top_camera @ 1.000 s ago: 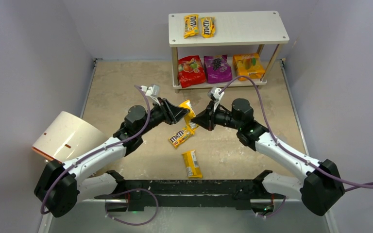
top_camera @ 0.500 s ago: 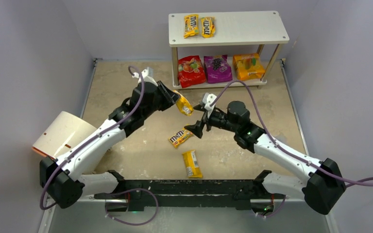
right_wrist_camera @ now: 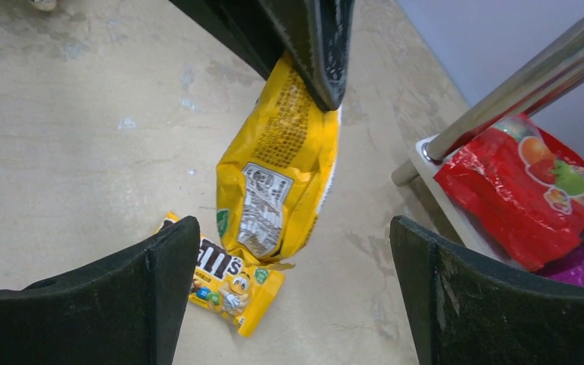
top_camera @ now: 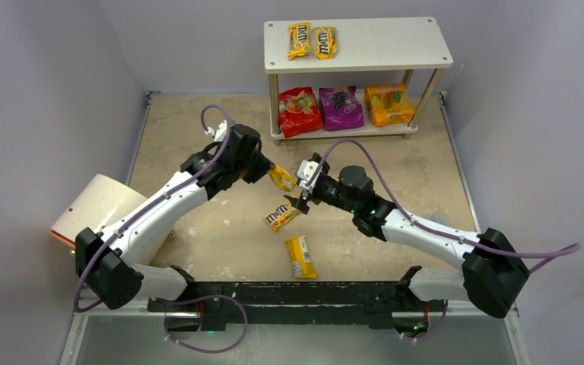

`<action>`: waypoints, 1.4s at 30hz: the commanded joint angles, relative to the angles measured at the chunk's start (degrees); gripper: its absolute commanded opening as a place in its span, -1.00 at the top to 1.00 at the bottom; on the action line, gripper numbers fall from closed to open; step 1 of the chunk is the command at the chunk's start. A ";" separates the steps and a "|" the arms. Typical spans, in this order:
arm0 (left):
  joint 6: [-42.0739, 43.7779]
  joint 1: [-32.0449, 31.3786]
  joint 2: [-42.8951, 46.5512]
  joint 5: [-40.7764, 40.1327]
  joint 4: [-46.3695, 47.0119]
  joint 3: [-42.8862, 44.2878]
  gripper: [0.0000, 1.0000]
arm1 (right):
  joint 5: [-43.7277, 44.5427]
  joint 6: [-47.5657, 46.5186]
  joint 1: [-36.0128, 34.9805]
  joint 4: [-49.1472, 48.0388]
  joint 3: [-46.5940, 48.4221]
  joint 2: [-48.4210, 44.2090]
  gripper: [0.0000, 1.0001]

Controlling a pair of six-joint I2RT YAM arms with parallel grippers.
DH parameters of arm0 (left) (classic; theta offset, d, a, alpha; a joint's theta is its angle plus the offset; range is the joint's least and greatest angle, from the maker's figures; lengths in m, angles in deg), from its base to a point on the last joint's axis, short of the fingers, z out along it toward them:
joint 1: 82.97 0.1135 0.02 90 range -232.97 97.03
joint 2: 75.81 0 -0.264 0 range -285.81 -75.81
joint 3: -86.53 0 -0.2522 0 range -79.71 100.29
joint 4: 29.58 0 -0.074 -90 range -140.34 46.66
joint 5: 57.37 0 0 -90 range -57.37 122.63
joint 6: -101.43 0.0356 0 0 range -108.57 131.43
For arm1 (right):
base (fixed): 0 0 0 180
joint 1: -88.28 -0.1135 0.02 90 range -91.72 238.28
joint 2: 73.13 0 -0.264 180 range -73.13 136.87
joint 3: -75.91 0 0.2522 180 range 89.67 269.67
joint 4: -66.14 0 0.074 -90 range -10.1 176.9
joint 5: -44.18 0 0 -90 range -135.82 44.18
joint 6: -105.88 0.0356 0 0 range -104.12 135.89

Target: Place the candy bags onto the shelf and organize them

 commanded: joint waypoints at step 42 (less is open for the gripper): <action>79.59 -0.74 16.18 55.21 34.01 -20.34 -0.97 | -34.94 12.75 4.15 61.46 22.69 -2.11 0.81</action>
